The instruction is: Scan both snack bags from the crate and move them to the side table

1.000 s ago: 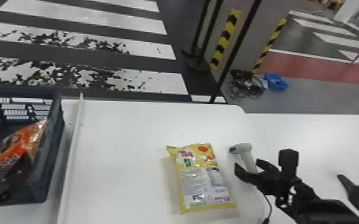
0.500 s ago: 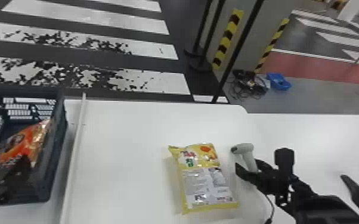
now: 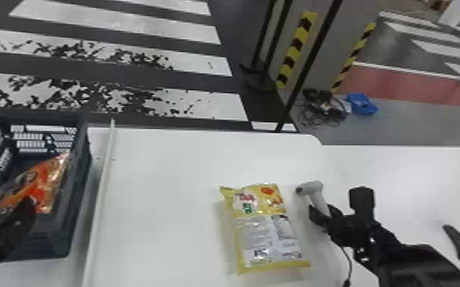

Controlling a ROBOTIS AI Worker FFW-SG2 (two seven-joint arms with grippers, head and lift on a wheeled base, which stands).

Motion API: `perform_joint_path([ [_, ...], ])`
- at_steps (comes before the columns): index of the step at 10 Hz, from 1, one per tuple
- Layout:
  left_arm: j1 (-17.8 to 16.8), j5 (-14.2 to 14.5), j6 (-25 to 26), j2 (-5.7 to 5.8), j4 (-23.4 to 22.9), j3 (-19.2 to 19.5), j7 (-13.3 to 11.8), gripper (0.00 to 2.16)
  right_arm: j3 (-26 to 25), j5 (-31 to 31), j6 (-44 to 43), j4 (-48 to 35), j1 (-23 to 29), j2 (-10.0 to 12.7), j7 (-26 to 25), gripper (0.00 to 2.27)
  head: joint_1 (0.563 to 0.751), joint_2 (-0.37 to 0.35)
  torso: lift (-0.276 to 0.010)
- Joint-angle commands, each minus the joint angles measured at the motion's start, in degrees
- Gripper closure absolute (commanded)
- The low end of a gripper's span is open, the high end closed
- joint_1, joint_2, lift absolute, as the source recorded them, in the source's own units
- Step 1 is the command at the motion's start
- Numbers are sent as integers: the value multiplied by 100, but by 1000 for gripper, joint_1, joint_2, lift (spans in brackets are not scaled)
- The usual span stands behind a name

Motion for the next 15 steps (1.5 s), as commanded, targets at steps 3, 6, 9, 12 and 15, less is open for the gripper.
perform_joint_path([
  [3,-25,0,1,-21,-1,-17,-19,29,-508,-119,393,-1180,746,-19,-368,2243,695,-321,-95],
  [6,-78,0,1,14,25,-26,-10,29,-1176,-286,1799,-3113,1766,430,-597,2243,695,-338,-95],
  [9,-87,27,-16,40,69,-44,-10,29,-1677,-760,1799,-4098,2434,966,-597,2243,695,-325,-95],
  [12,-157,18,-16,-4,78,-184,-19,29,-1598,-954,2133,-5399,3128,1379,-606,2246,695,-295,-95],
  [15,-341,-97,-16,-39,236,-492,16,29,-1396,-945,2150,-6357,4007,1818,-685,2243,695,-226,-95],
])
